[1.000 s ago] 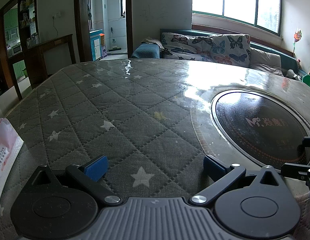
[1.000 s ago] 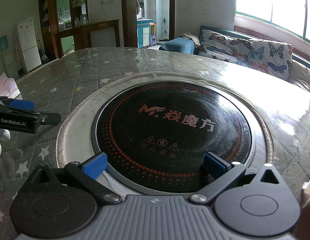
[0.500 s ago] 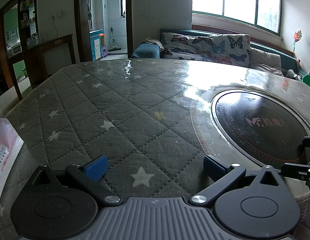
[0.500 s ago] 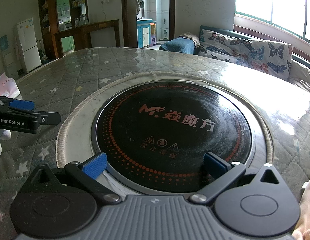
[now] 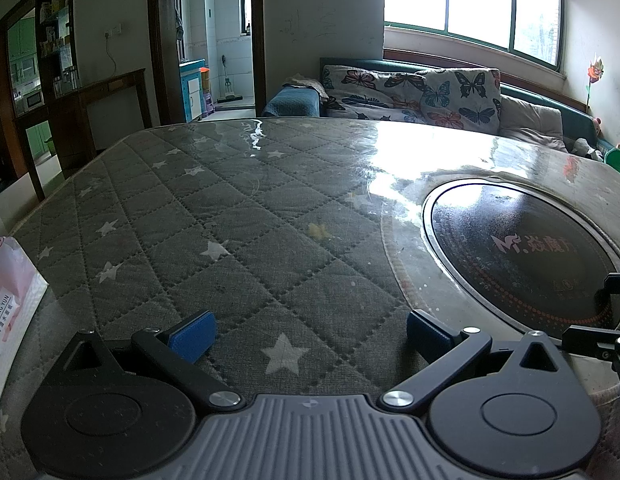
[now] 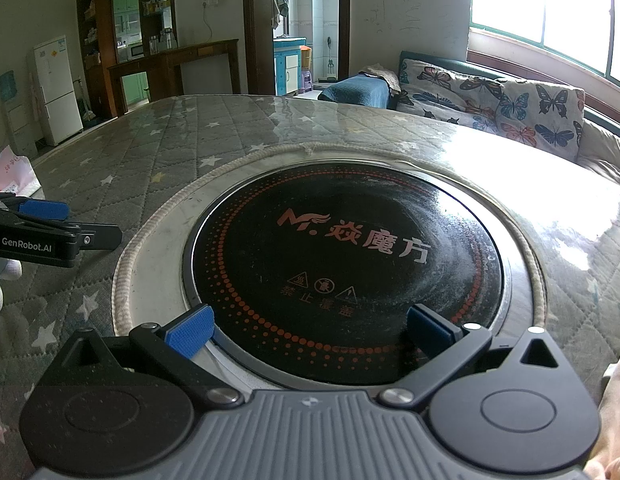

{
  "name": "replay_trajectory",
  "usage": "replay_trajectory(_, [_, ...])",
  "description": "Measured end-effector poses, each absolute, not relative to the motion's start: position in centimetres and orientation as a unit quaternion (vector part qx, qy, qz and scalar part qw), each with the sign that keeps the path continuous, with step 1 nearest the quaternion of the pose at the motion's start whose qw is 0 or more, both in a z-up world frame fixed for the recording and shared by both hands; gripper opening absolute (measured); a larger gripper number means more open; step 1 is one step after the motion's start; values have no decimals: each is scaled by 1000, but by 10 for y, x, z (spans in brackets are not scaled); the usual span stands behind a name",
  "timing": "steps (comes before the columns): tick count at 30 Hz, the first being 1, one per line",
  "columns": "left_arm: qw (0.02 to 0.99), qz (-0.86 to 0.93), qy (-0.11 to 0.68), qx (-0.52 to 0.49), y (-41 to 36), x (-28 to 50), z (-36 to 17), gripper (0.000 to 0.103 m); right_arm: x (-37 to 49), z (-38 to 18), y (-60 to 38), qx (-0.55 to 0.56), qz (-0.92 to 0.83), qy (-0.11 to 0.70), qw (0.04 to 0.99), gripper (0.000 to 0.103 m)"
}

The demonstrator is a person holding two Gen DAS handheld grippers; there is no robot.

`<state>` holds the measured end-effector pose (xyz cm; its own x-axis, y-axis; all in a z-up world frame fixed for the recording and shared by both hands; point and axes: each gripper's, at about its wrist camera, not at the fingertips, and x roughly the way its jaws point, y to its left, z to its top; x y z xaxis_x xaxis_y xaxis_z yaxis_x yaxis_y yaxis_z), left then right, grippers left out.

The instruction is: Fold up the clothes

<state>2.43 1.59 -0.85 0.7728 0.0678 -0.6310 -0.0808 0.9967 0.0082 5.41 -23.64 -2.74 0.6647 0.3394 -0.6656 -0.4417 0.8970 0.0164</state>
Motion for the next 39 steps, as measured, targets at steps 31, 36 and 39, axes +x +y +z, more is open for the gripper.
replay_trajectory(31, [938, 45, 342, -13, 14, 18, -7, 103, 54, -27, -236, -73, 215, 349, 909, 103])
replay_trajectory(36, [940, 47, 338, -11, 13, 17, -8, 103, 54, -27, -236, -73, 215, 349, 909, 103])
replay_trajectory(39, [940, 47, 338, -11, 14, 16, -9, 103, 54, -27, -236, -73, 215, 349, 909, 103])
